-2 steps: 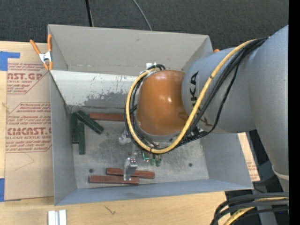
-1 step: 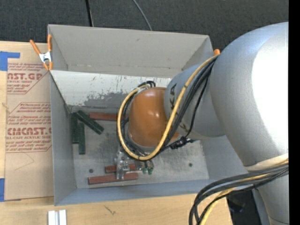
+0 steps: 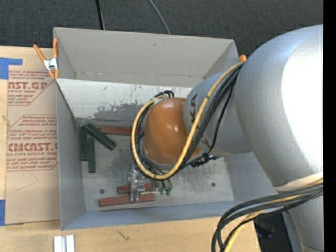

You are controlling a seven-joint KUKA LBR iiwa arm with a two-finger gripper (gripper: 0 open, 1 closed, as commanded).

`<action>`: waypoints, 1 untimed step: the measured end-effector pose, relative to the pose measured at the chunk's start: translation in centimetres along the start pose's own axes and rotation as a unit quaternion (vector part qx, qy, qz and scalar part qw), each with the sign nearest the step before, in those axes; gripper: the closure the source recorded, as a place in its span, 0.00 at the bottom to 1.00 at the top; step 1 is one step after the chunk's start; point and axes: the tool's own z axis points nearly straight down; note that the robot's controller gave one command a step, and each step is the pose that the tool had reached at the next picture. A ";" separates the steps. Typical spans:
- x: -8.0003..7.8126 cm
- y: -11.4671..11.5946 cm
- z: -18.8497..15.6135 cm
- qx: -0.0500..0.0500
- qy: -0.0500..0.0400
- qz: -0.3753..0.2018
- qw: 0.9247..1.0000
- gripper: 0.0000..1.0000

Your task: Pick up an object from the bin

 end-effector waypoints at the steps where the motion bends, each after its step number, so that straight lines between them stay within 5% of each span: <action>1: -2.7 0.3 -16.0 0.001 -0.004 -0.004 1.000 1.00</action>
Offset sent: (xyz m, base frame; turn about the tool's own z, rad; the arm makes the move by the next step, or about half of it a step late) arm 0.0000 0.0000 0.0000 0.0000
